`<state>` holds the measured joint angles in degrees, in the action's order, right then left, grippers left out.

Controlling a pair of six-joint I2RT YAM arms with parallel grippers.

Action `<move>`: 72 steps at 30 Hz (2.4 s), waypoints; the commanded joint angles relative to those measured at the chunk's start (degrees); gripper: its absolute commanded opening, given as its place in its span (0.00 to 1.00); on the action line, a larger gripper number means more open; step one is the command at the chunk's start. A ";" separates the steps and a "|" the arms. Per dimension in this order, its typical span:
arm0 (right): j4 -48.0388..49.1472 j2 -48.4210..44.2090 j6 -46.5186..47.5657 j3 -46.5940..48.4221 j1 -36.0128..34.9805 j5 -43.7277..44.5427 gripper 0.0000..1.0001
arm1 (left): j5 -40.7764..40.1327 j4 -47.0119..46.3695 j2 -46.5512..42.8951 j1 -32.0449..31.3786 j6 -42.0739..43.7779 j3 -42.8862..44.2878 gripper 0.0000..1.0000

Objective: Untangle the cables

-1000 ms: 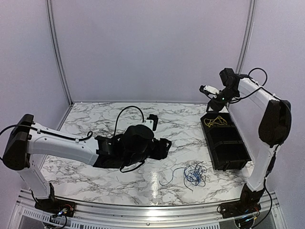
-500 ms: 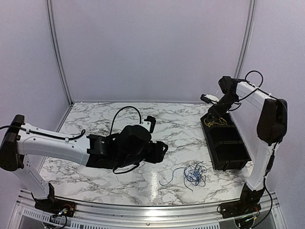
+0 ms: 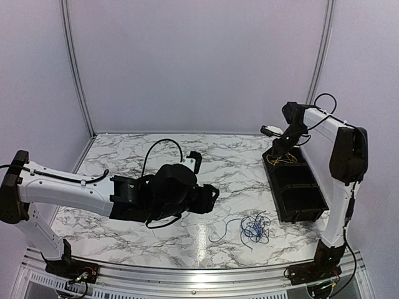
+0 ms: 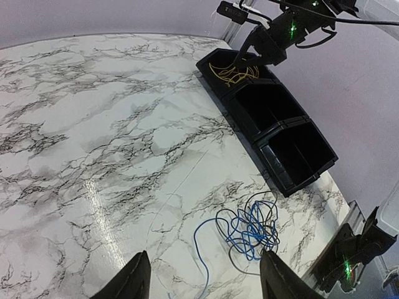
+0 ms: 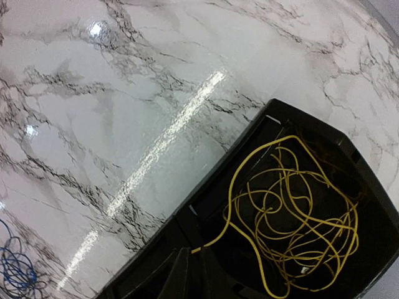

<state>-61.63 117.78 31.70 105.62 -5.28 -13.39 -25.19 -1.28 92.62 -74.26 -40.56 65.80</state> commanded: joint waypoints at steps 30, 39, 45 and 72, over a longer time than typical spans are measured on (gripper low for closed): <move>1.48 -16.71 9.23 5.97 9.59 -3.72 0.50 | -5.68 6.32 0.05 6.59 -16.07 -3.55 0.99; -1.85 -36.77 23.98 -26.28 -10.24 -17.70 0.43 | -6.37 14.71 3.43 6.85 0.68 4.89 0.99; 4.40 -41.77 26.68 -36.09 -28.22 -11.88 0.44 | 1.90 20.52 0.62 9.88 -1.27 3.22 0.99; 23.71 -17.98 43.84 -43.82 -51.50 7.77 0.46 | -16.21 24.48 -17.11 13.40 -12.67 -9.27 0.99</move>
<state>-42.02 97.65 74.02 61.82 -56.05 -8.34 -36.34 18.46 77.03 -61.69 -46.33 58.65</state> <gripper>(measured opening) 0.497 0.989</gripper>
